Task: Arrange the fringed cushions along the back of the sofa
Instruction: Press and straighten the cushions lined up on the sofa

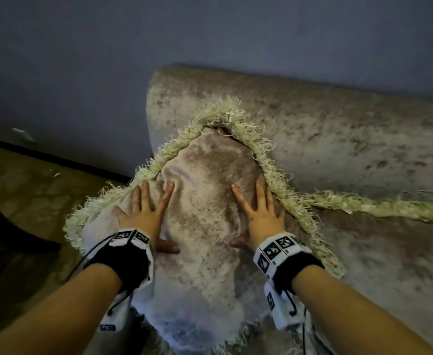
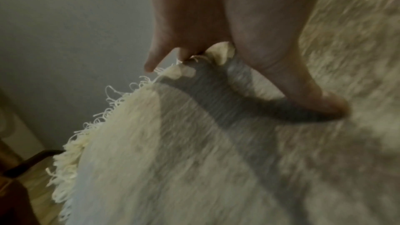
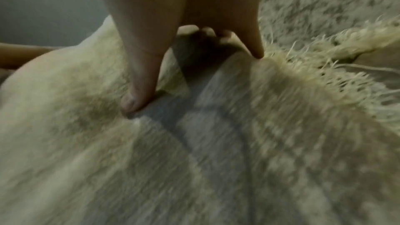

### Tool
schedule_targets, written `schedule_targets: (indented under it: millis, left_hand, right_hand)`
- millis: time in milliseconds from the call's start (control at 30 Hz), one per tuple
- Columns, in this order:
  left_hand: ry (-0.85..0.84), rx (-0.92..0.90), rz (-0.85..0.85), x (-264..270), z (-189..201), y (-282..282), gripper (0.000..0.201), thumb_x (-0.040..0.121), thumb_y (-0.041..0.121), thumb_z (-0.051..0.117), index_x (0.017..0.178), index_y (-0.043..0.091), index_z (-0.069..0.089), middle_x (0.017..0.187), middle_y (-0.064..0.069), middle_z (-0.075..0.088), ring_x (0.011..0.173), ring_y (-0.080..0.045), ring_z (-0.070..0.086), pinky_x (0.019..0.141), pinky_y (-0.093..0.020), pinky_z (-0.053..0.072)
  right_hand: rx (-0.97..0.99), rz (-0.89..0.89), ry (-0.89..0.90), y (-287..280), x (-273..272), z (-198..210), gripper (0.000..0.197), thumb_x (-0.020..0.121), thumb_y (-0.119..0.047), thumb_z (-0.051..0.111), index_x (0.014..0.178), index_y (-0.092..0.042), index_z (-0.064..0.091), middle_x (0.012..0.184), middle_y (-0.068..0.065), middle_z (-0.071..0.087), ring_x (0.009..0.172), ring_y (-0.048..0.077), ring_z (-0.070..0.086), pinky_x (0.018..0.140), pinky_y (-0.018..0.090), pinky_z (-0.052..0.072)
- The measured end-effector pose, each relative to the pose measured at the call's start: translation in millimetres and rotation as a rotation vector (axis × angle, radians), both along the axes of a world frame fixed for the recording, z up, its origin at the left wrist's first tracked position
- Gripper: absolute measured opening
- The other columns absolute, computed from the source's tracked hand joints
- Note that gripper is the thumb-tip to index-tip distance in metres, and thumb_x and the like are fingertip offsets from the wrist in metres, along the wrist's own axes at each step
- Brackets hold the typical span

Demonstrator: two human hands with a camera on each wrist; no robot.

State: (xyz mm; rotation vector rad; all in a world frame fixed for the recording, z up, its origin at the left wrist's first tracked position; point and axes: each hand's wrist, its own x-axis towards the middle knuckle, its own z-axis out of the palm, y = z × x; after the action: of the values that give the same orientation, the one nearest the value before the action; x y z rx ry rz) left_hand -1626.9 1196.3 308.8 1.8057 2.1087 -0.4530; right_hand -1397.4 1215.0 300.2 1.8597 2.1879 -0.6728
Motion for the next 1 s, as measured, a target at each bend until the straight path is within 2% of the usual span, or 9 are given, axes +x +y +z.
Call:
schedule_targets:
  millis: [100,267,400,500,567,633,767,900,1000]
  left_hand:
    - [-0.001,0.09,-0.076,25.1,27.0,-1.1,0.138,0.051,0.074,0.07,0.118,0.042,-0.046,0.152,-0.012,-0.034,0.144,-0.028,-0.025,0.112,-0.067,0.004]
    - [-0.055,0.176,-0.268,107.8,61.4,4.4,0.134,0.053,0.077,0.065,0.122,0.043,-0.044,0.154,-0.01,-0.03,0.145,-0.027,-0.021,0.113,-0.063,0.0]
    - [-0.133,0.16,-0.415,193.7,61.6,-2.3,0.13,0.056,0.074,0.067,0.119,0.046,-0.044,0.156,-0.007,-0.028,0.145,-0.025,-0.023,0.114,-0.062,0.0]
    - [-0.124,0.146,-0.517,265.7,50.5,-12.6,0.127,0.058,0.074,0.065,0.12,0.047,-0.042,0.157,-0.004,-0.025,0.145,-0.024,-0.022,0.115,-0.059,-0.003]
    - [-0.109,0.141,-0.586,314.6,40.4,-19.0,0.126,0.059,0.074,0.064,0.121,0.046,-0.041,0.159,-0.002,-0.02,0.146,-0.024,-0.021,0.116,-0.058,-0.004]
    - [-0.097,0.149,-0.629,362.2,28.8,-18.1,0.127,0.059,0.073,0.065,0.126,0.043,-0.038,0.16,-0.003,-0.014,0.147,-0.025,-0.018,0.117,-0.058,-0.003]
    - [-0.112,0.089,-0.664,445.6,8.5,-5.4,0.128,0.059,0.07,0.069,0.139,0.044,-0.026,0.16,-0.011,-0.008,0.148,-0.028,-0.011,0.118,-0.057,0.0]
    - [-0.049,0.045,-0.608,494.9,-14.8,11.5,0.134,0.052,0.077,0.067,0.131,0.048,-0.036,0.159,-0.019,0.0,0.148,-0.034,-0.001,0.117,-0.058,0.003]
    - [0.017,0.049,-0.584,501.5,-26.3,9.5,0.129,0.052,0.079,0.064,0.122,0.048,-0.04,0.154,-0.023,0.017,0.144,-0.037,0.015,0.117,-0.056,0.007]
  right_hand:
    - [0.036,-0.045,0.044,-13.0,31.7,20.8,0.122,0.069,-0.045,0.077,0.135,-0.054,-0.025,0.152,0.004,-0.034,0.143,0.03,-0.022,0.113,0.063,0.012]
    - [0.054,-0.203,-0.015,-51.4,129.1,59.4,0.117,0.072,-0.045,0.074,0.134,-0.055,-0.025,0.154,0.003,-0.029,0.145,0.028,-0.017,0.11,0.062,0.024]
    - [0.096,-0.356,-0.171,-91.5,235.8,77.1,0.121,0.068,-0.052,0.074,0.128,-0.053,-0.031,0.157,0.009,-0.016,0.147,0.031,-0.005,0.109,0.053,0.035]
    - [0.065,-0.498,-0.257,-120.1,318.1,77.3,0.121,0.067,-0.056,0.073,0.137,-0.05,-0.025,0.156,0.014,-0.004,0.145,0.035,0.008,0.106,0.05,0.039]
    - [0.034,-0.586,-0.245,-132.8,369.0,69.5,0.121,0.066,-0.054,0.075,0.139,-0.048,-0.022,0.154,0.015,0.0,0.142,0.038,0.013,0.105,0.05,0.04]
    - [-0.003,-0.646,-0.198,-136.7,414.1,55.9,0.122,0.067,-0.053,0.075,0.139,-0.049,-0.023,0.153,0.018,0.001,0.141,0.04,0.013,0.109,0.049,0.035]
    - [-0.078,-0.712,-0.059,-137.4,476.9,18.9,0.126,0.064,-0.049,0.079,0.135,-0.053,-0.024,0.155,0.018,-0.002,0.142,0.042,0.012,0.112,0.052,0.03]
    - [-0.093,-0.73,0.147,-125.3,514.0,-22.2,0.132,0.059,-0.044,0.084,0.128,-0.061,-0.027,0.156,0.016,-0.006,0.144,0.041,0.007,0.113,0.057,0.025]
    - [-0.043,-0.719,0.329,-116.1,522.6,-47.4,0.131,0.055,-0.042,0.086,0.123,-0.064,-0.023,0.155,0.015,0.01,0.141,0.039,0.022,0.112,0.054,0.028]
